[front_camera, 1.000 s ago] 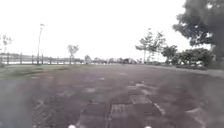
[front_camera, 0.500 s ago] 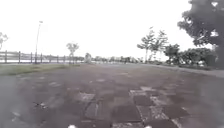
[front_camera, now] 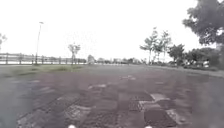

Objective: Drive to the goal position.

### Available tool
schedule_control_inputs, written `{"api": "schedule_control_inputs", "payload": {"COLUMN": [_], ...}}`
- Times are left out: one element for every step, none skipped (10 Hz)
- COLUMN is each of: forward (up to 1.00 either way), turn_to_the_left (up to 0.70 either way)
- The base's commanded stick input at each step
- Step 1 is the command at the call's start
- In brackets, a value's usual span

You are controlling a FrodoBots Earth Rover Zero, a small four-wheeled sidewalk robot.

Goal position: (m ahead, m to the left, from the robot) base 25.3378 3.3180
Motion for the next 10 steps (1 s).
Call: {"api": "schedule_control_inputs", "payload": {"forward": [1.0,1.0,1.0,1.0,1.0,1.0,1.0,1.0,1.0,1.0], "turn_to_the_left": [0.0,0.0,0.0,0.0,0.0,0.0,0.0,0.0,0.0,0.0]}}
